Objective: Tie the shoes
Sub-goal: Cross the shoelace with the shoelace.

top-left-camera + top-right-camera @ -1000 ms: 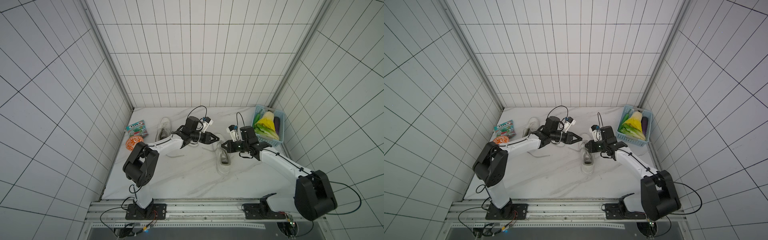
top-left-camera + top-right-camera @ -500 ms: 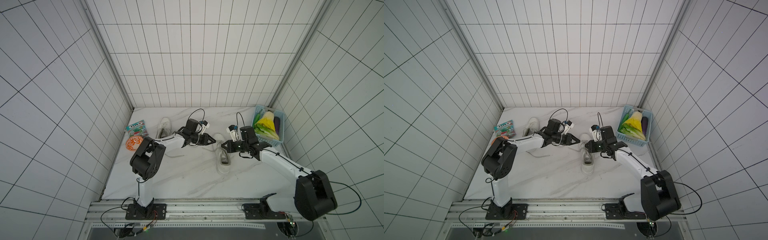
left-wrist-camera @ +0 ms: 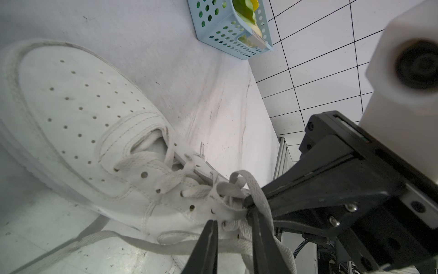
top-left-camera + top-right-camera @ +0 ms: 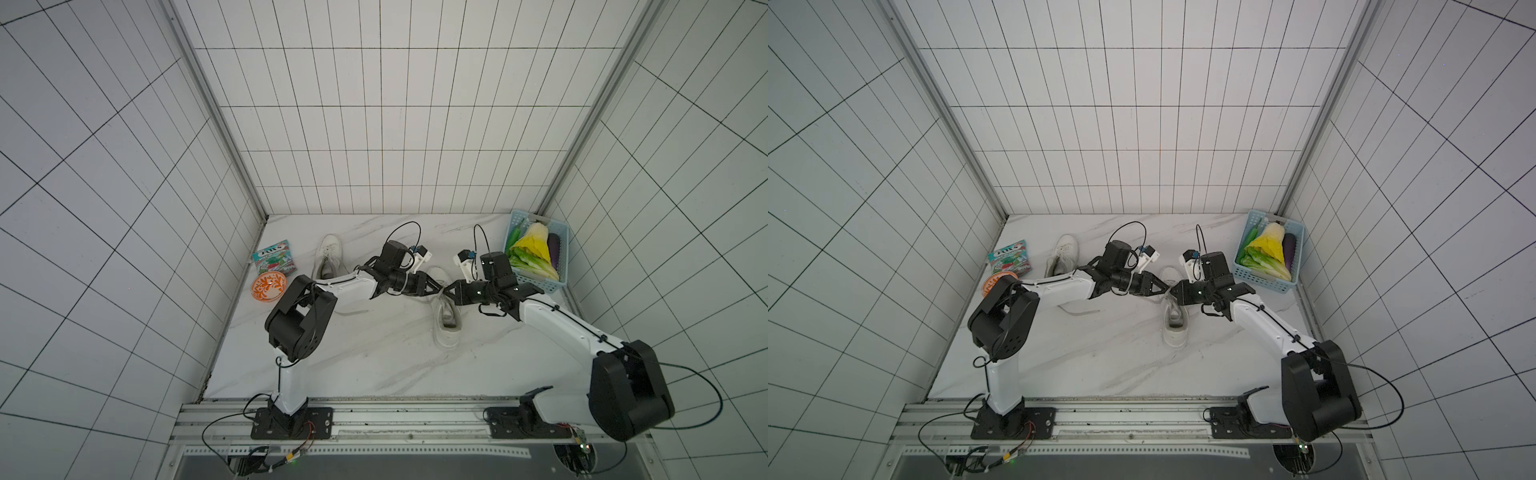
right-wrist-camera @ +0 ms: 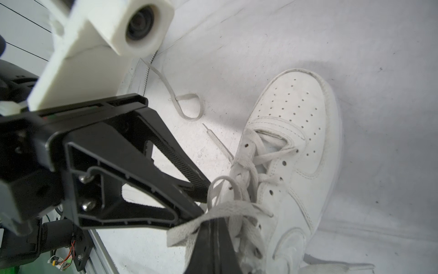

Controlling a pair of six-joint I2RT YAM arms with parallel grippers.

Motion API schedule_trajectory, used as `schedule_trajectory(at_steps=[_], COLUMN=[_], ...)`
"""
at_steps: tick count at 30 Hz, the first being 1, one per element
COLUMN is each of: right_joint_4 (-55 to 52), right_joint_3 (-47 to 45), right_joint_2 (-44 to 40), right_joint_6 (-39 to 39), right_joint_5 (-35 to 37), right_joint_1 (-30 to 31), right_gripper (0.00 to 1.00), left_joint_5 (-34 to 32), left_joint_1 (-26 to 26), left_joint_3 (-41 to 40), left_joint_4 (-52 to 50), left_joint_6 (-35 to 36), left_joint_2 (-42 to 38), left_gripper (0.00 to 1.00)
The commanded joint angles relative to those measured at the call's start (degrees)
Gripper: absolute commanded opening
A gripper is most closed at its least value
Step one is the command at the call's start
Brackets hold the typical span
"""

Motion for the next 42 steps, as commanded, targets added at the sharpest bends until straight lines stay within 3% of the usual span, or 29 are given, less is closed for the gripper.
schedule_trajectory(at_steps=[1,23,27,33,42], right_joint_4=[0.4,0.6,0.7,-0.2,-12.6], right_joint_3=[0.7,0.5,0.5,0.7,2.1], right_joint_2=[-0.1,-0.4,-0.4,-1.9,-13.0], right_joint_6=[0.1,0.4,0.4,0.3,-3.7], right_joint_5=[-0.5,-0.7,-0.6,1.0,9.5], right_joint_1=[-0.2,0.0,-0.1,-0.1,-0.8], right_gripper=[0.00,0.00,0.00,0.00,0.41], left_joint_5=[0.5,-0.6,0.3,1.0,-0.3], left_joint_1=[-0.2,-0.3,-0.6,-0.2,0.3], left_joint_3=[1.6,2.8,2.9,2.3,0.5], left_joint_4=[2.1,4.4,5.0,6.0,6.6], left_joint_6=[-0.7,-4.2,-4.5,-4.8,-3.6], left_joint_2=[0.7,3.4,3.5,2.8,0.4], left_gripper=[0.24,0.28,0.21,0.00,0.00])
